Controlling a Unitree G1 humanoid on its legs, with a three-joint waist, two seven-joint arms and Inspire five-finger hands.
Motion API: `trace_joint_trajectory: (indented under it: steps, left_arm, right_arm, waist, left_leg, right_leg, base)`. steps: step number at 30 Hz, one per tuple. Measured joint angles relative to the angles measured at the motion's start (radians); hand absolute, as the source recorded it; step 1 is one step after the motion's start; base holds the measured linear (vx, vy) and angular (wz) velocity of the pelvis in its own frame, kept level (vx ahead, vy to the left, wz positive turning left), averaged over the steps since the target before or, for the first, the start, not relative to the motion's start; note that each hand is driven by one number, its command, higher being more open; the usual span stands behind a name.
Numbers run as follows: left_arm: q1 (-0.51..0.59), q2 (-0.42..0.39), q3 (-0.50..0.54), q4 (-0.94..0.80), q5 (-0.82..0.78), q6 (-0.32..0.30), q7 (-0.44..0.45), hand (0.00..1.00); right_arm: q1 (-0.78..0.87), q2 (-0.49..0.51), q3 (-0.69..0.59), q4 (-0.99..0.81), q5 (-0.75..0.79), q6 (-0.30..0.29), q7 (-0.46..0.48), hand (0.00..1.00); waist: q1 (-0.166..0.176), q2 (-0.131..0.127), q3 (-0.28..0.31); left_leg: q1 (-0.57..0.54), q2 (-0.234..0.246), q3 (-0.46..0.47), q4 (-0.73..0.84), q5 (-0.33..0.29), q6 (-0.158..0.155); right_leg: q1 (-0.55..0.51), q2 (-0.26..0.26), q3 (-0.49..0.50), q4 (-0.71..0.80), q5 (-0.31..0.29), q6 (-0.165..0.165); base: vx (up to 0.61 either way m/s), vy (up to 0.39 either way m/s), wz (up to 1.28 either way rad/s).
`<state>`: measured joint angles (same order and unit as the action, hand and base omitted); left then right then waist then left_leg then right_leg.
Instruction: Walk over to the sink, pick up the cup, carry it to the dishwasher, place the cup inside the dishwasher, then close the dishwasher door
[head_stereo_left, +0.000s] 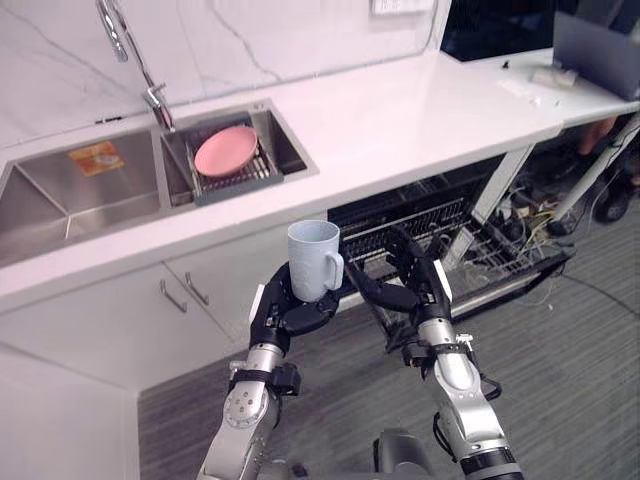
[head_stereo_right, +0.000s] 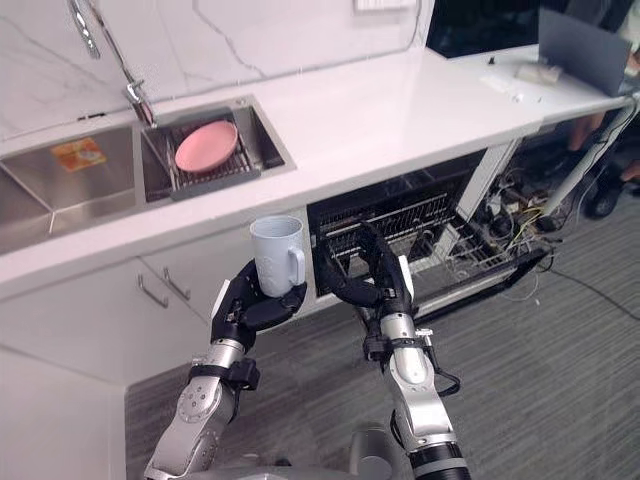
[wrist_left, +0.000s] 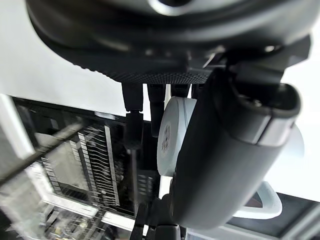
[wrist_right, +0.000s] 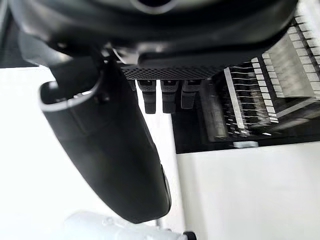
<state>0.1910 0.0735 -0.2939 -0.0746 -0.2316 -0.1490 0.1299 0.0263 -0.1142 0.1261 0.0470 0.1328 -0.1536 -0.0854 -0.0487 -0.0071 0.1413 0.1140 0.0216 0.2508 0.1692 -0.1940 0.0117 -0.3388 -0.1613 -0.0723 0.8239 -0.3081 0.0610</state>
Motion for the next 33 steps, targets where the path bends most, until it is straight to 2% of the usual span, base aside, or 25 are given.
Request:
trace_joint_trajectory:
  steps: [1,2,3,4,5,8,9,10,11,12,14,16,17,18,19,20,22,25,33]
  left_arm:
    - [0.002,0.003,0.0,0.0,0.0,-0.001,0.0,0.3]
    - [0.005,0.01,0.001,0.001,0.0,-0.002,0.0,0.3]
    - [0.004,0.001,0.002,0.012,0.0,-0.001,0.001,0.3]
    - [0.003,-0.009,0.0,0.03,0.0,0.0,0.0,0.3]
    - [-0.002,-0.017,-0.007,0.041,0.003,0.0,-0.001,0.3]
    - [-0.039,-0.029,-0.021,0.057,0.02,0.0,-0.006,0.3]
    - [-0.063,-0.036,-0.017,0.068,0.022,0.0,-0.006,0.3]
    - [-0.071,-0.04,-0.011,0.073,0.022,0.0,-0.006,0.3]
    - [-0.079,-0.043,0.001,0.078,0.022,0.0,-0.005,0.3]
    - [-0.081,-0.042,0.006,0.083,0.022,-0.001,-0.005,0.3]
    - [-0.088,-0.045,0.006,0.082,0.022,-0.003,-0.005,0.3]
    - [-0.091,-0.045,0.006,0.083,0.023,-0.003,-0.006,0.3]
    - [-0.091,-0.046,0.006,0.083,0.023,-0.002,-0.006,0.3]
    - [-0.091,-0.048,0.006,0.083,0.023,-0.002,-0.006,0.3]
    - [-0.093,-0.039,0.009,0.094,0.026,0.0,-0.005,0.3]
    - [-0.093,-0.031,0.01,0.094,0.027,0.0,-0.005,0.3]
    - [-0.095,-0.012,0.01,0.095,0.027,0.0,-0.005,0.3]
    - [-0.114,-0.009,0.014,0.103,0.027,0.0,-0.004,0.3]
    - [-0.132,-0.003,0.009,0.124,0.027,0.0,-0.005,0.3]
  right_arm:
    - [-0.007,0.001,0.002,0.0,0.0,-0.002,0.001,0.9]
    - [-0.008,-0.001,0.01,-0.001,0.001,-0.003,0.001,0.9]
    - [-0.013,-0.014,0.015,0.001,0.001,-0.003,0.003,0.9]
    - [-0.008,-0.03,0.018,0.0,0.0,-0.003,0.003,0.9]
    - [0.01,-0.041,0.011,0.0,0.001,-0.002,0.001,0.9]
    - [0.052,-0.054,-0.025,-0.03,0.004,-0.002,0.001,0.9]
    - [0.066,-0.058,-0.04,-0.066,0.005,-0.002,0.0,0.9]
    - [0.068,-0.06,-0.044,-0.081,0.01,-0.002,0.0,0.9]
    - [0.069,-0.062,-0.043,-0.11,0.039,-0.002,0.001,0.9]
    - [0.071,-0.056,-0.043,-0.134,0.05,-0.006,0.002,0.9]
    - [0.064,-0.054,-0.053,-0.152,0.084,-0.021,0.004,0.9]
    - [0.061,-0.055,-0.055,-0.151,0.113,-0.023,0.014,0.9]
    - [0.068,-0.056,-0.055,-0.15,0.124,-0.023,0.024,0.9]
    - [0.071,-0.057,-0.055,-0.15,0.129,-0.022,0.03,0.9]
    - [0.082,-0.035,-0.057,-0.142,0.157,-0.015,0.044,0.9]
    - [0.092,-0.023,-0.057,-0.148,0.163,-0.015,0.05,0.9]
    - [0.101,-0.001,-0.051,-0.154,0.201,-0.015,0.068,0.9]
    - [0.101,0.001,-0.028,-0.173,0.238,-0.014,0.082,0.9]
    - [0.086,-0.002,0.037,-0.198,0.267,-0.014,0.121,0.9]
  waist:
    - [0.001,-0.01,-0.006]
    - [0.003,-0.028,-0.017]
    - [0.005,-0.009,-0.017]
    - [-0.002,0.027,-0.021]
    - [-0.012,0.04,-0.025]
    - [-0.025,0.042,-0.025]
    - [-0.025,0.043,-0.025]
    - [-0.025,0.045,-0.026]
    - [-0.024,0.043,-0.025]
    - [-0.017,0.041,-0.025]
    - [-0.014,0.044,-0.029]
    - [-0.007,0.046,-0.03]
    - [-0.006,0.062,-0.04]
    - [-0.007,0.079,-0.048]
    - [-0.007,0.072,-0.06]
    - [-0.009,0.066,-0.064]
    - [-0.019,0.058,-0.072]
    - [-0.019,0.058,-0.075]
    - [-0.02,0.048,-0.086]
  left_leg:
    - [0.011,-0.009,0.013,0.001,-0.017,-0.022]
    - [0.017,-0.031,0.024,0.005,-0.036,-0.03]
    - [0.022,-0.021,0.037,0.011,-0.058,-0.038]
    - [0.02,0.008,0.05,0.026,-0.069,-0.044]
    - [0.02,0.029,0.049,0.043,-0.069,-0.045]
    - [-0.017,0.067,0.051,0.172,-0.063,-0.055]
    - [-0.049,0.077,0.057,0.258,-0.043,-0.084]
    - [-0.064,0.081,0.059,0.3,-0.027,-0.093]
    - [-0.097,0.084,0.054,0.389,0.022,-0.083]
    - [-0.113,0.084,0.035,0.403,-0.021,-0.085]
    - [-0.145,0.08,-0.009,0.335,-0.082,-0.082]
    - [-0.161,0.078,-0.064,0.198,-0.081,-0.092]
    - [-0.156,0.09,-0.079,0.07,0.0,-0.085]
    - [-0.157,0.109,-0.08,0.024,0.073,-0.083]
    - [-0.125,0.107,-0.056,-0.017,0.076,-0.08]
    - [-0.109,0.096,-0.048,-0.039,0.082,-0.071]
    - [-0.072,0.061,-0.018,-0.092,0.096,-0.052]
    - [-0.065,0.037,0.003,-0.111,0.1,-0.046]
    - [-0.048,0.032,0.038,-0.129,0.103,-0.038]
  right_leg:
    - [-0.013,-0.001,-0.078,-0.142,0.06,-0.055]
    - [-0.011,-0.005,-0.127,-0.246,0.14,-0.096]
    - [0.0,-0.001,-0.142,-0.254,0.123,-0.092]
    - [0.019,0.031,-0.141,-0.286,0.125,-0.093]
    - [0.041,0.052,-0.146,-0.317,0.126,-0.095]
    - [0.096,0.079,-0.151,-0.379,0.127,-0.095]
    - [0.112,0.08,-0.143,-0.4,0.129,-0.093]
    - [0.123,0.082,-0.133,-0.415,0.135,-0.092]
    - [0.16,0.081,-0.102,-0.467,0.154,-0.093]
    - [0.203,0.079,-0.084,-0.531,0.18,-0.088]
    - [0.237,0.078,-0.063,-0.588,0.204,-0.08]
    - [0.25,0.08,-0.038,-0.613,0.217,-0.068]
    - [0.252,0.096,-0.026,-0.623,0.222,-0.059]
    - [0.252,0.113,-0.02,-0.631,0.226,-0.052]
    - [0.261,0.112,0.004,-0.65,0.243,-0.034]
    - [0.269,0.105,0.006,-0.661,0.243,-0.031]
    - [0.29,0.082,0.031,-0.708,0.263,-0.001]
    - [0.301,0.066,0.054,-0.761,0.296,0.018]
    - [0.324,0.075,0.089,-0.836,0.348,0.018]
  base:
    - [0.32,-0.064,-0.36]
    - [0.3,-0.069,-0.45]
    - [0.32,-0.07,-0.49]
    - [0.3,-0.067,-0.4]
    - [0.27,-0.06,-0.25]
    - [0.2,-0.07,-0.11]
    - [0.18,-0.065,-0.22]
    - [0.22,-0.016,-0.38]
    - [0.18,0.036,-0.52]
    - [0.21,0.044,-0.5]
    - [0.13,0.066,-0.41]
    - [0.11,0.12,-0.46]
    - [0.09,0.135,-0.38]
    - [0.14,0.244,-0.59]
    - [0.1,0.178,-0.44]
    - [0.1,0.208,-0.43]
    - [0.06,0.183,-0.25]
    - [0.02,0.131,-0.2]
    - [-0.03,0.027,-0.15]
